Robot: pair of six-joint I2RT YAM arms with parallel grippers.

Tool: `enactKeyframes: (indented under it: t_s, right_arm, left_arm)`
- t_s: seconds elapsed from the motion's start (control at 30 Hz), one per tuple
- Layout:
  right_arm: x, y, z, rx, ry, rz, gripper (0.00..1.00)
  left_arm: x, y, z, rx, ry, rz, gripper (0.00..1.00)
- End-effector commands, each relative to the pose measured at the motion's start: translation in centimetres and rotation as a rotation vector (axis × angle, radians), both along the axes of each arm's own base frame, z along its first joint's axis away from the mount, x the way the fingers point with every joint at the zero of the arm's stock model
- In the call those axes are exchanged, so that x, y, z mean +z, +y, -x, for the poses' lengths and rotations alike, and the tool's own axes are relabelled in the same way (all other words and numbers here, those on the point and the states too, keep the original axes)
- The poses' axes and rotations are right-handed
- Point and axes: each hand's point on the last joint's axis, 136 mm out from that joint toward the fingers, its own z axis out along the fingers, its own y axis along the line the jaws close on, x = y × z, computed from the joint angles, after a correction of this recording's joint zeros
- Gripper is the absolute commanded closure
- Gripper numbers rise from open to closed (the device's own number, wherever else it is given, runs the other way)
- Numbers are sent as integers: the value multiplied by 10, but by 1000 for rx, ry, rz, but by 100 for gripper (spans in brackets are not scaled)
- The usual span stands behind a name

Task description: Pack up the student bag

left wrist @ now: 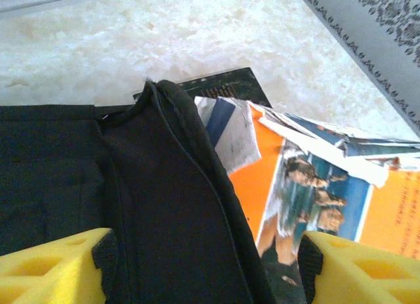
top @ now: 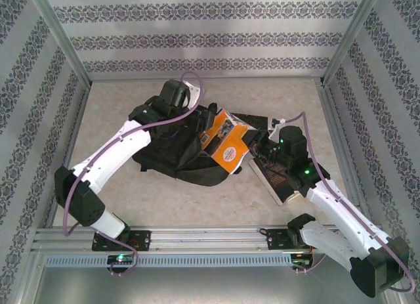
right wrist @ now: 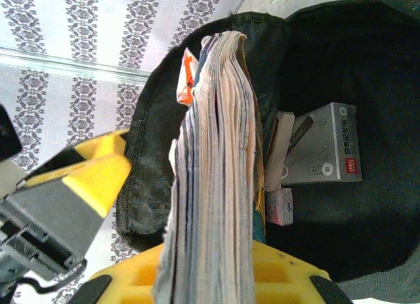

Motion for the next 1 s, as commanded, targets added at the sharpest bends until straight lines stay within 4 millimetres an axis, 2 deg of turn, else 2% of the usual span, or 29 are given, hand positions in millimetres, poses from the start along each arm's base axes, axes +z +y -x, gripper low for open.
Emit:
enactKeyframes:
  t_s: [0.0, 0.07, 0.13, 0.23, 0.37, 0.43, 0.47, 0.53, 0.57, 0.63, 0.7, 0.8, 0.9, 0.97]
  right_arm:
    - [30, 6, 1, 27, -101, -61, 100]
    - [27, 5, 1, 19, -96, -45, 100]
    - [25, 4, 1, 16, -98, -40, 100]
    - [21, 3, 0, 9, -95, -32, 100]
    - [18, 3, -2, 7, -92, -31, 100]
    - [17, 3, -2, 7, -91, -30, 100]
    - [18, 4, -2, 8, -93, -29, 100]
    - [18, 2, -2, 2, -94, -29, 100]
    - [19, 2, -1, 2, -97, -29, 100]
    - [19, 1, -1, -1, -99, -28, 100]
    - [20, 1, -1, -3, -100, -28, 100]
    - [22, 2, -1, -3, -103, -36, 100]
    - [22, 1, -1, 1, -108, -24, 100]
    - [18, -1, 0, -3, -106, 5, 100]
  left_arm:
    - [-20, 2, -4, -12, 61, -51, 35]
    - [-27, -3, -1, -24, 99, -27, 47]
    - [-26, -6, 2, -31, 111, 8, 55]
    - [-20, -11, 9, -50, 113, 65, 64]
    - [-21, -20, 15, -94, 170, 141, 78]
    - [-18, -23, 17, -102, 191, 193, 79]
    - [-14, -23, 16, -97, 192, 218, 76]
    - [-9, -23, 17, -88, 191, 242, 64]
    - [-6, -24, 18, -86, 192, 253, 62]
    - [-5, -26, 21, -101, 206, 269, 60]
    - [-7, -26, 23, -100, 220, 268, 62]
    - [-14, -22, 24, -88, 224, 243, 76]
    - [-14, -20, 24, -96, 221, 221, 100]
    - [-2, -15, 21, -90, 188, 202, 100]
